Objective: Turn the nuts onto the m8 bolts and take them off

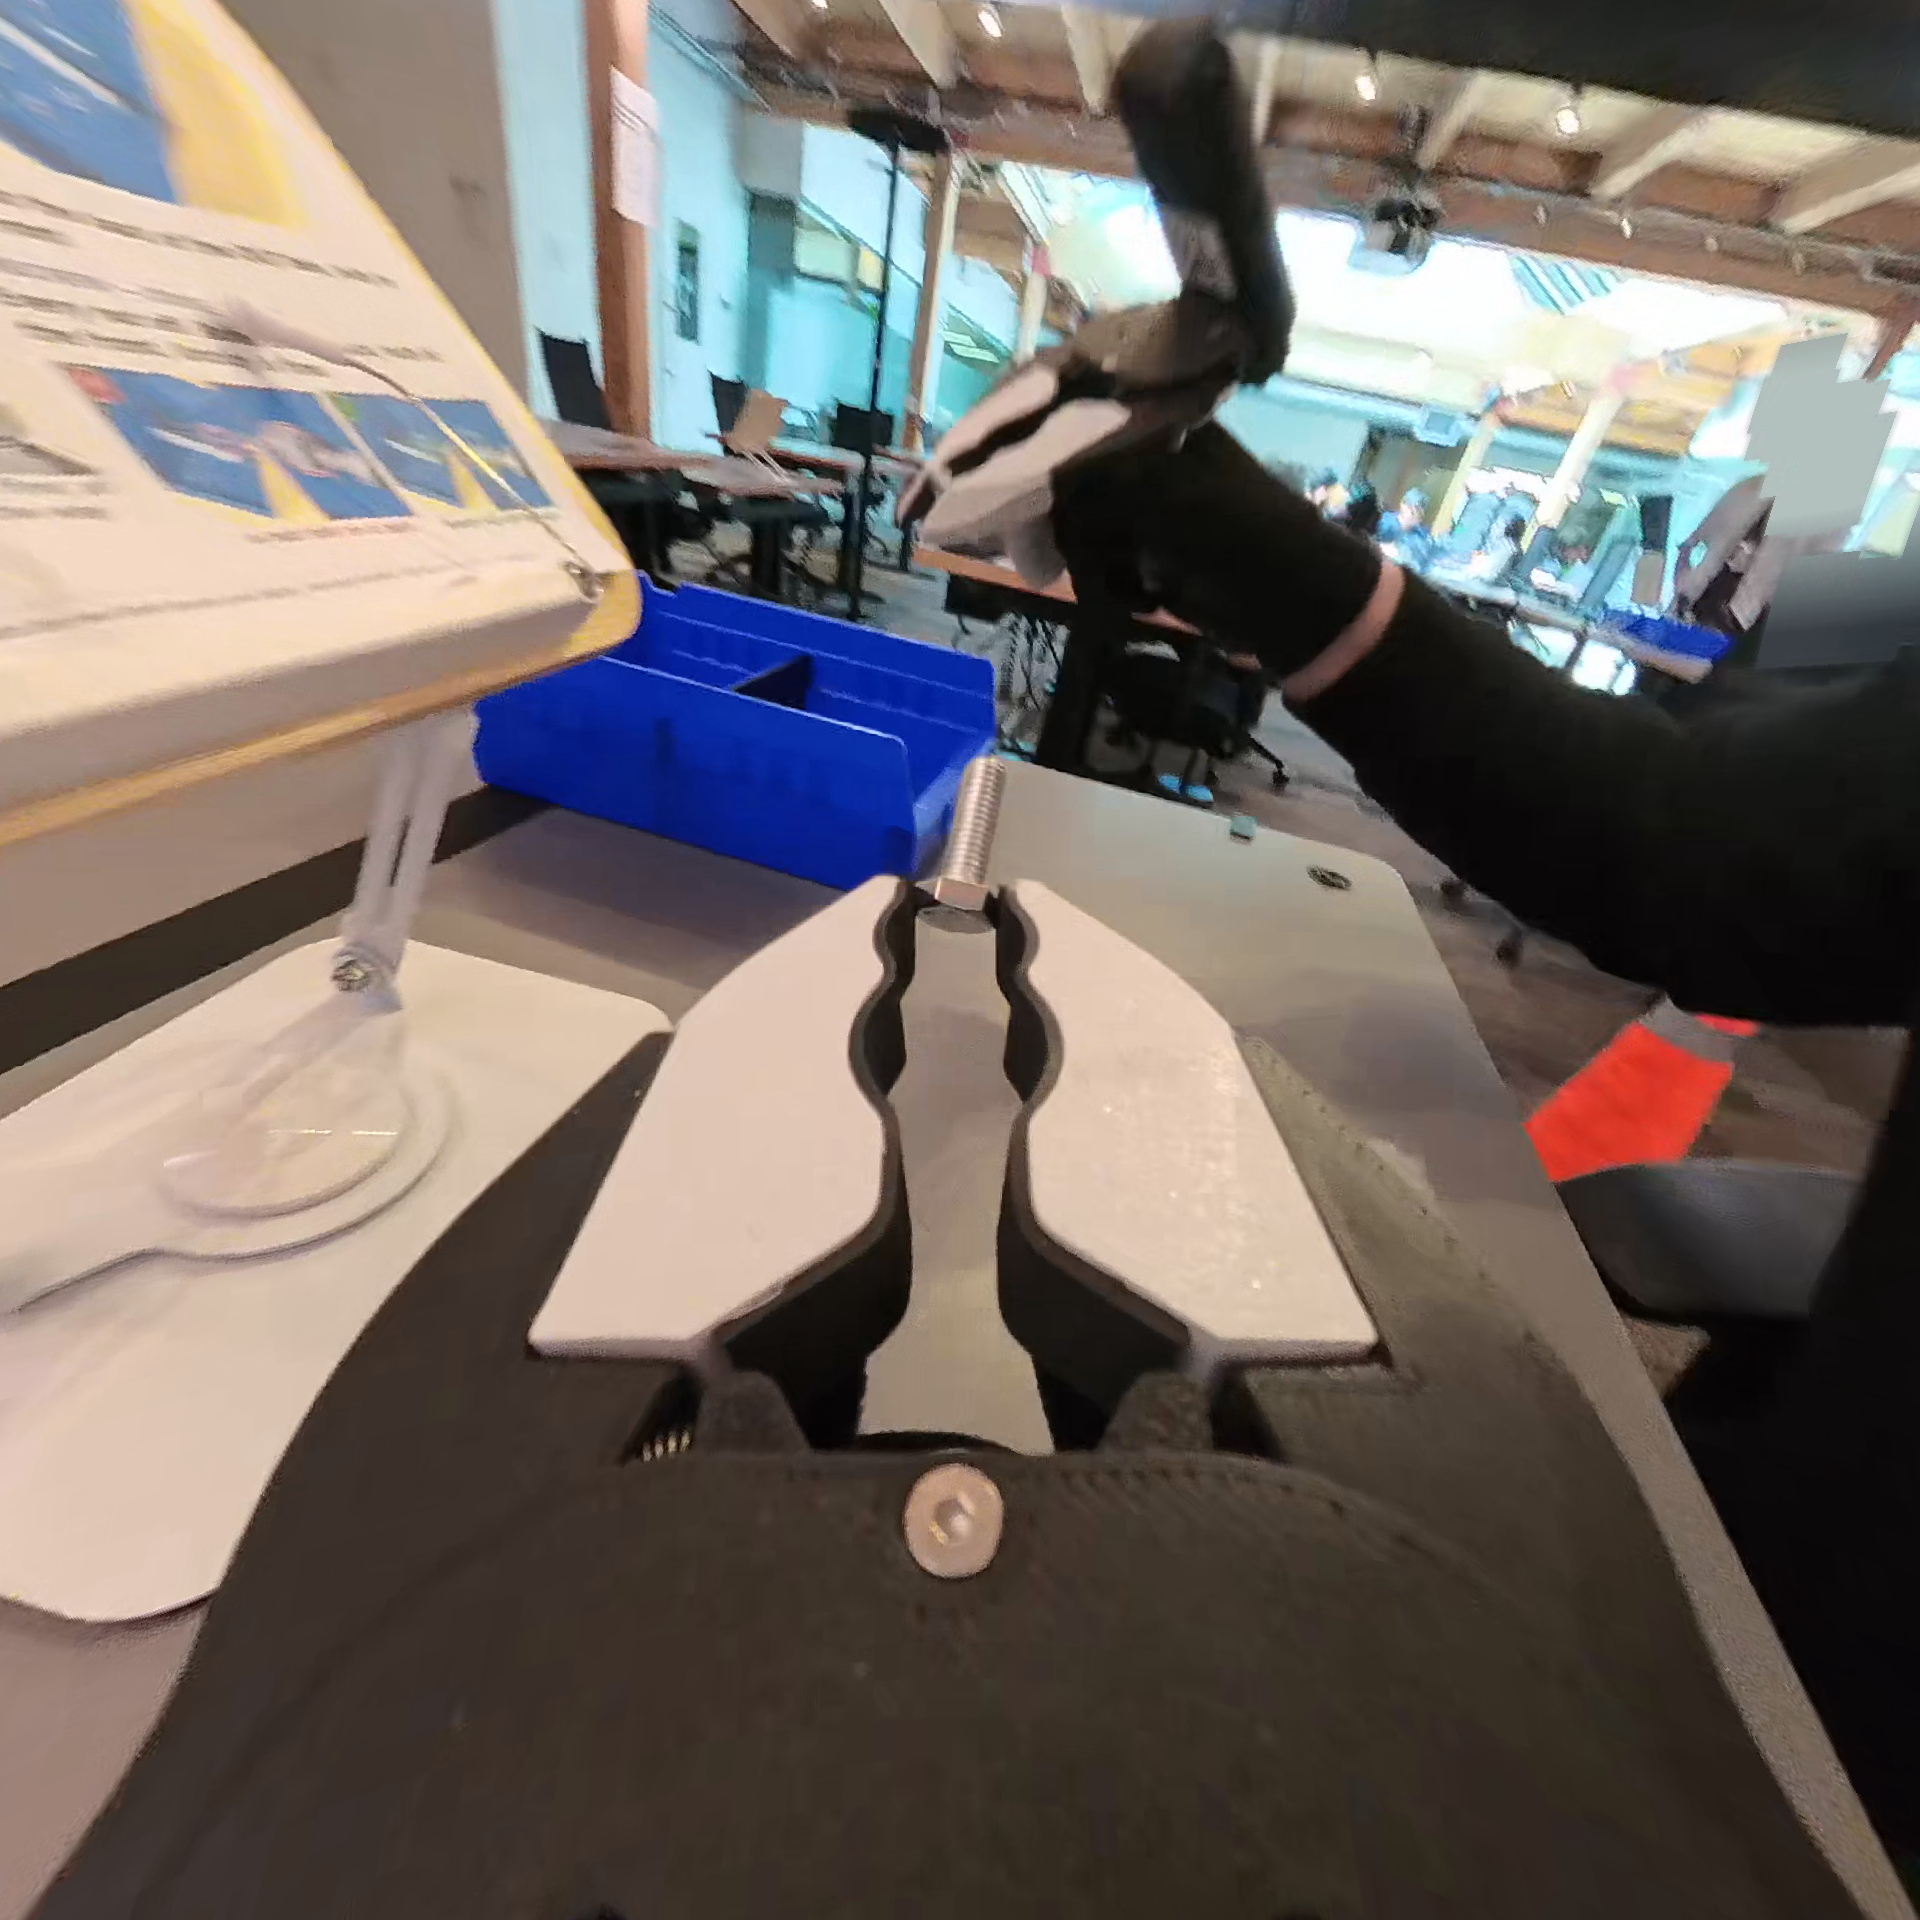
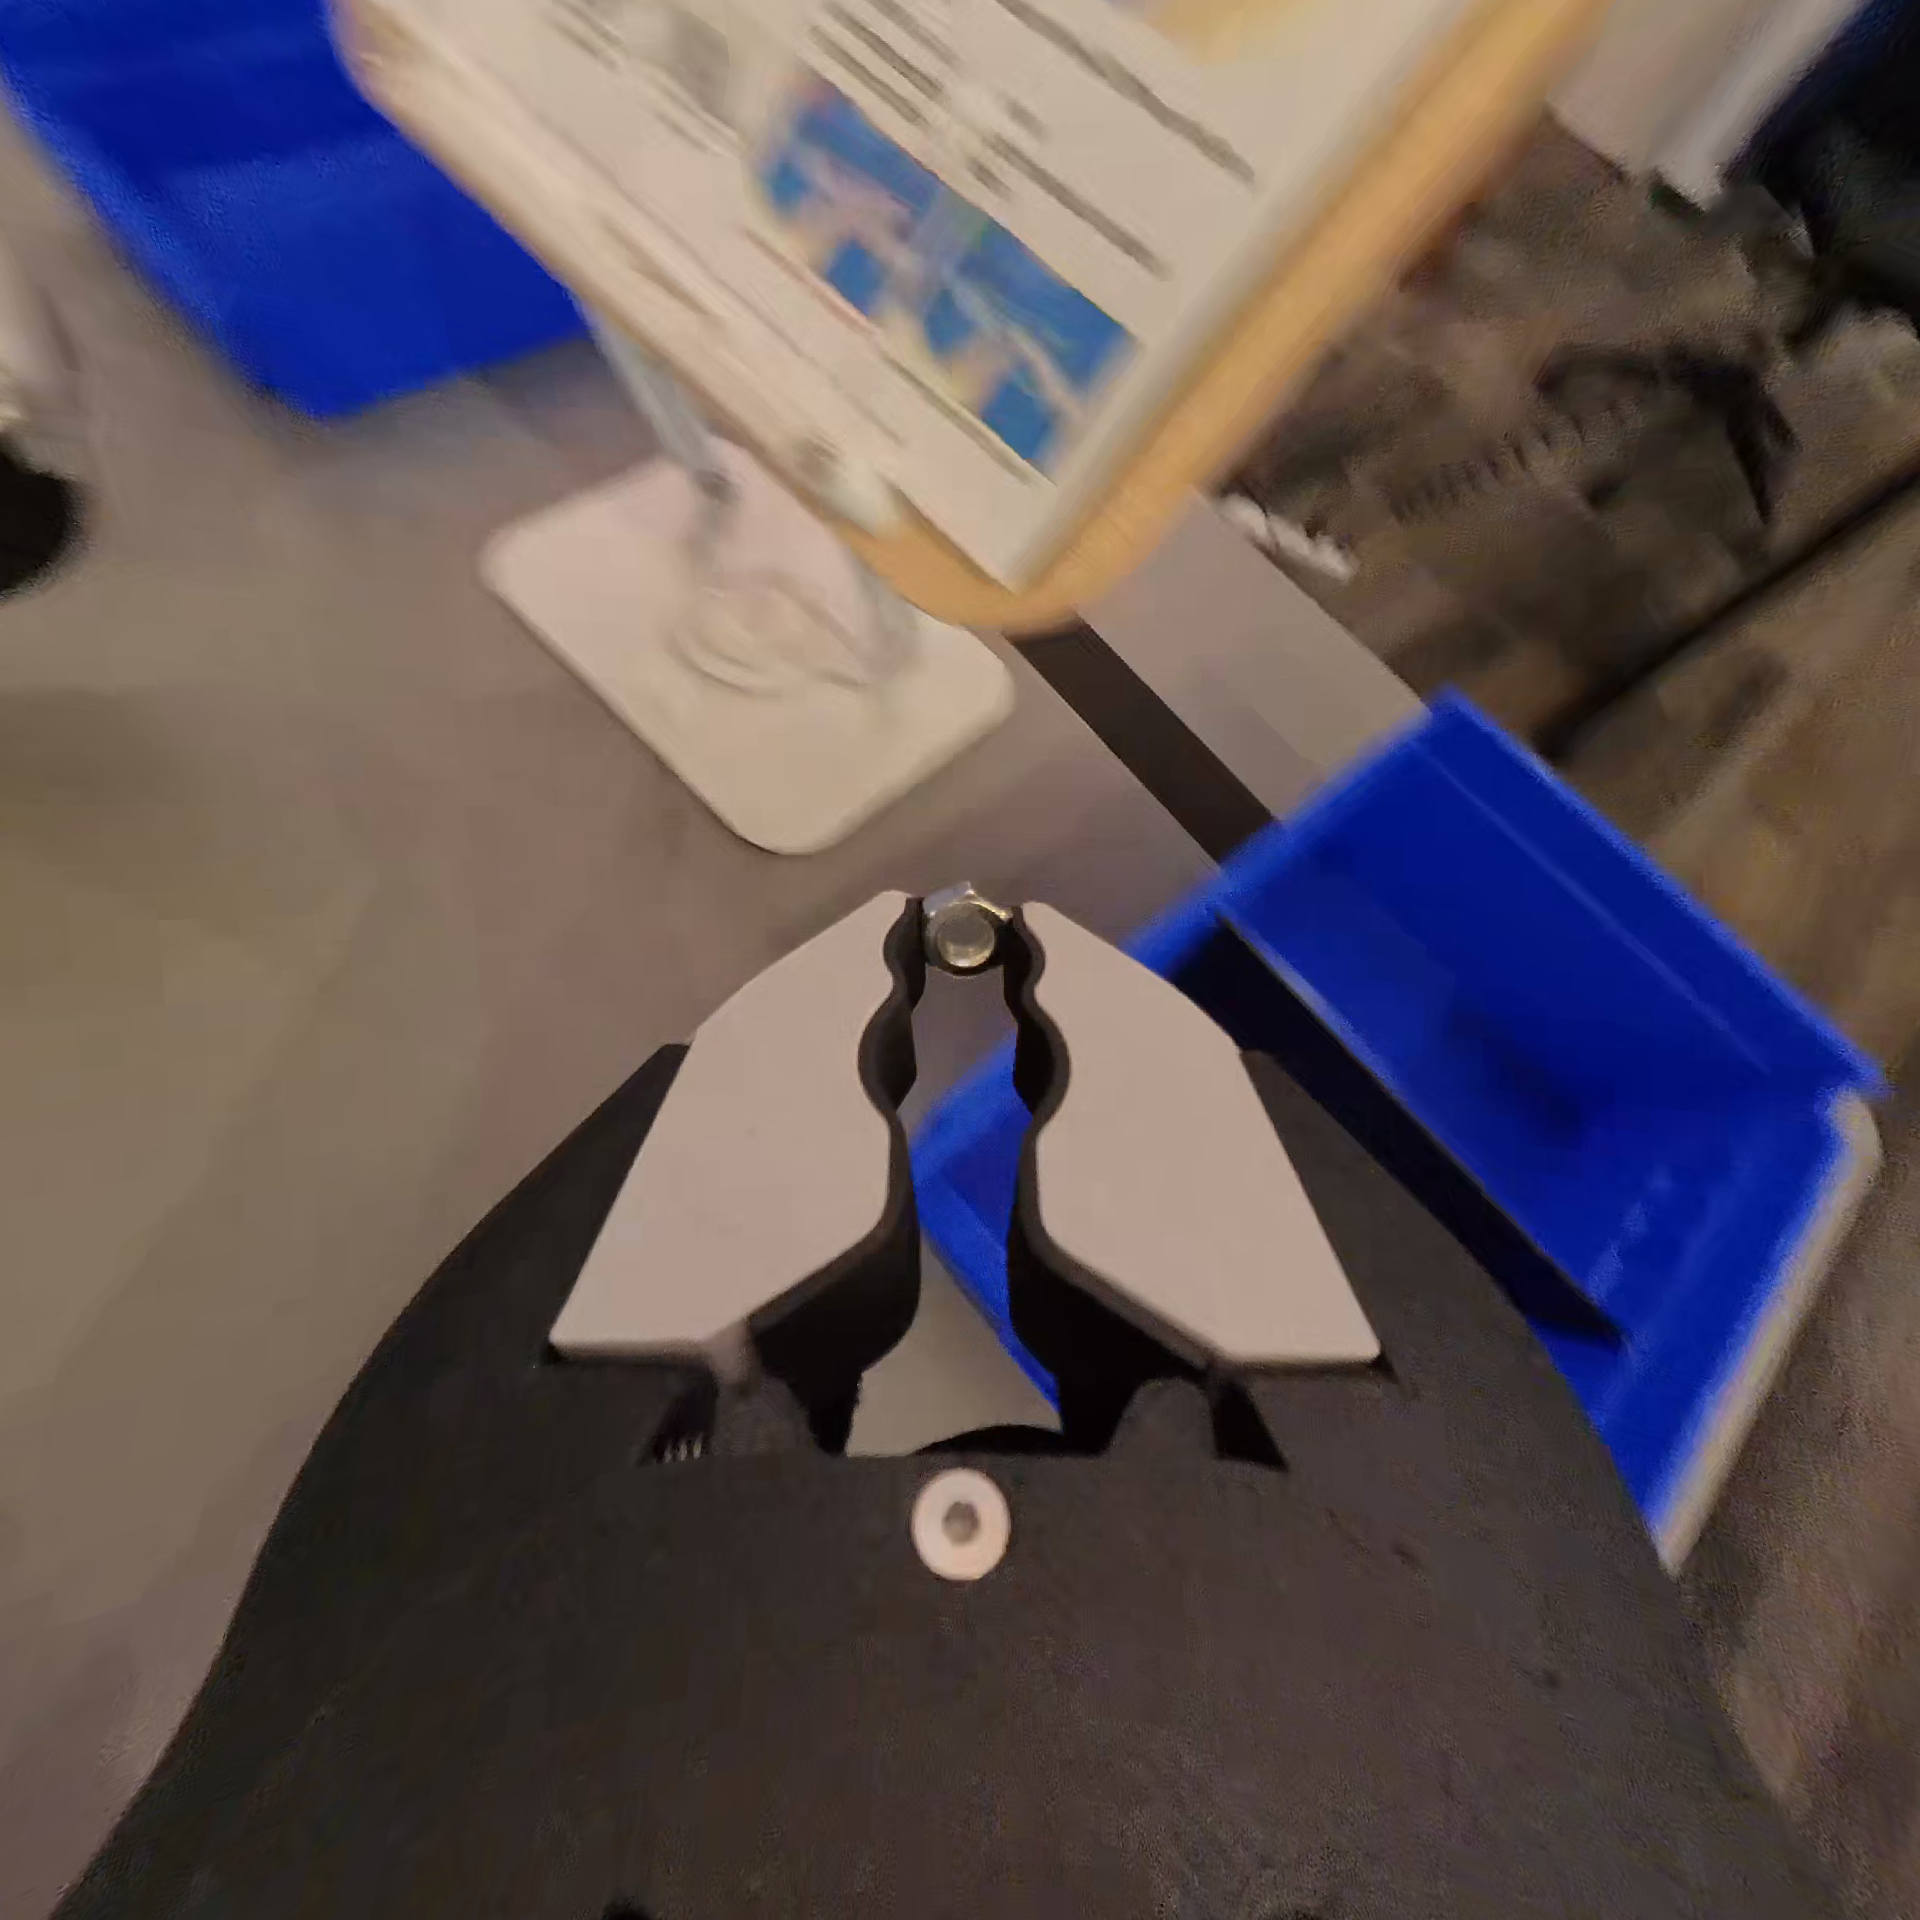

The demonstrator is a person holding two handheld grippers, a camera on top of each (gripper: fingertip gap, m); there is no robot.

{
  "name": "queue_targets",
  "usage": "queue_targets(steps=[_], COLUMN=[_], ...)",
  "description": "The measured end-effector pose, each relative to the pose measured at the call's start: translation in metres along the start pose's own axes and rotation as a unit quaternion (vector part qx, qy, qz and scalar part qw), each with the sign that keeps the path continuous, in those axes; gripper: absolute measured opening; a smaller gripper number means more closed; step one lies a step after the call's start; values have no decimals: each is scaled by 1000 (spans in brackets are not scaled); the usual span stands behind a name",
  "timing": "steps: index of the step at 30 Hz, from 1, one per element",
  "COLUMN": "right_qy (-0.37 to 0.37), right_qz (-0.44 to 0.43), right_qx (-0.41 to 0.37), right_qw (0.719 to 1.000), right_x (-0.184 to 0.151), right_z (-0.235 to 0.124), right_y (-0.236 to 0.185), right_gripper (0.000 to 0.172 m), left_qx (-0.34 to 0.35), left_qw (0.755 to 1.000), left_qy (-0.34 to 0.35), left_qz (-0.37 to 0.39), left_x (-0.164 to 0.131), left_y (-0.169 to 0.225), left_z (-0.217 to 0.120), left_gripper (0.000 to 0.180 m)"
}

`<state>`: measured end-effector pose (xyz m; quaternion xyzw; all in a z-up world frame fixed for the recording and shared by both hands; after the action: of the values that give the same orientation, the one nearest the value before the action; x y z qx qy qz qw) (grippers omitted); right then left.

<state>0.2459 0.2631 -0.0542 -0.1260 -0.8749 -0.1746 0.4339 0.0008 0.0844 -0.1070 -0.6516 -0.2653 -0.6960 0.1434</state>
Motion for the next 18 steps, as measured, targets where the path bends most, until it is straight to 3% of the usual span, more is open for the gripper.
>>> queue_targets(steps=[3, 8, 15, 18], right_qy=[-103, -266, -376, -387], right_qz=[55, 61, 59, 66], right_qx=[-29, -8, 5, 30], right_qw=[993, 962, 925, 919], right_x=[-51, -124, -158, -160], right_z=[21, 71, 110, 113], right_y=[44, 62, 81, 81], right_gripper=[15, 16, 16, 17], left_qx=[14, 16, 11, 11], left_qw=[1000, 1000, 1000, 1000], left_qy=[12, 9, 1, -5], left_qz=[-7, -4, -13, -12], left_x=[-3, -5, -11, -13], left_y=[-3, -6, -10, -10], left_z=[1, 1, 6, 7], left_gripper=[15, 15, 15, 15])
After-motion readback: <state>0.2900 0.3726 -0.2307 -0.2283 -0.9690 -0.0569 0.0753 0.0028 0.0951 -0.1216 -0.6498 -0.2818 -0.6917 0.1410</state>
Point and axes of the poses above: each gripper's, where its closed fingertips meet, z out along the fingers, x out of its top, y = z × x across the jaws, the point moved 4 cm from there along -z, back along the fingers, and after that the axes turned 2 degrees about -x, right-handed, at the moved point
